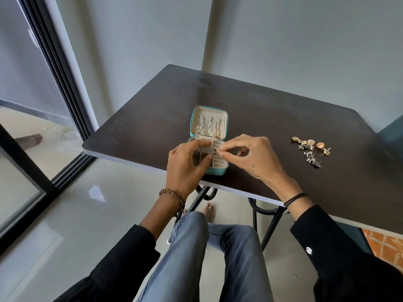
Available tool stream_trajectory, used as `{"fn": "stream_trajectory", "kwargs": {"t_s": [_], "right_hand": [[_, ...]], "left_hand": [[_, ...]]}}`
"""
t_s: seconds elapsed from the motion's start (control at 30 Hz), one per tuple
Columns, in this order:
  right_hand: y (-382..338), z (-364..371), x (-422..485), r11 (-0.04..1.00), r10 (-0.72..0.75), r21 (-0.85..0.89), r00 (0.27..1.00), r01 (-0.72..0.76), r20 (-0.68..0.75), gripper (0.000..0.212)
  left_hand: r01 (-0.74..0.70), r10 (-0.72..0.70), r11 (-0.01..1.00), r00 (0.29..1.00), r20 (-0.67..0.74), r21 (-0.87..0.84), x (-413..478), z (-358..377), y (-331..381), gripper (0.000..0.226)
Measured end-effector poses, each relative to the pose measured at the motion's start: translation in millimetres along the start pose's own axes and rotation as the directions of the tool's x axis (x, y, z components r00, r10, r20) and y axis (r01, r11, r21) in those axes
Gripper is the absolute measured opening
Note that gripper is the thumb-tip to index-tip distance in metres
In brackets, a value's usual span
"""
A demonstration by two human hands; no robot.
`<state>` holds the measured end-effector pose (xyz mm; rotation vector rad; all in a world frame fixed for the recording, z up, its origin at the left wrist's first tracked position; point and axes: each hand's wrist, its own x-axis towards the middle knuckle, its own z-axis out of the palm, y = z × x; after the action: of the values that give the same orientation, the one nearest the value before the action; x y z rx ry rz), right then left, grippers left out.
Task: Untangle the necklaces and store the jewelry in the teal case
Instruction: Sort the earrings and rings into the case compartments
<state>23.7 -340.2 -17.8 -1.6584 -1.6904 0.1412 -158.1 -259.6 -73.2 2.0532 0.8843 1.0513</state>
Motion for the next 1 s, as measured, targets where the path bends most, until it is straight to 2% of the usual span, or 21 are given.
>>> {"fn": "stream_trajectory", "kwargs": {"t_s": [0.3, 0.4, 0.73, 0.9, 1.0], "right_hand": [[7, 8, 3, 0.994, -0.07, -0.084, 0.997, 0.073, 0.045, 0.012], [9, 11, 1, 0.991, -0.054, -0.119, 0.996, 0.061, 0.069, 0.013], [2, 13, -11, 0.999, 0.025, -0.044, 0.999, -0.027, -0.029, 0.018], [-3, 11, -12, 0.999, 0.032, -0.027, 0.998, -0.033, -0.05, 0.018], [-6, 7, -12, 0.999, 0.027, -0.019, 0.997, -0.028, -0.066, 0.018]], "left_hand": [[0.007, -0.007, 1.0, 1.0, 0.004, 0.017, -1, -2, -1, 0.032], [0.013, -0.013, 1.0, 1.0, 0.004, 0.014, -1, -1, -3, 0.032], [0.031, -0.031, 0.999, 0.999, -0.019, 0.007, 0, 0, 1, 0.032], [-0.022, 0.024, 0.999, 0.998, -0.058, 0.036, 10, -3, 16, 0.027], [-0.065, 0.072, 0.992, 0.995, -0.066, 0.111, 19, -4, 29, 0.023]]}}
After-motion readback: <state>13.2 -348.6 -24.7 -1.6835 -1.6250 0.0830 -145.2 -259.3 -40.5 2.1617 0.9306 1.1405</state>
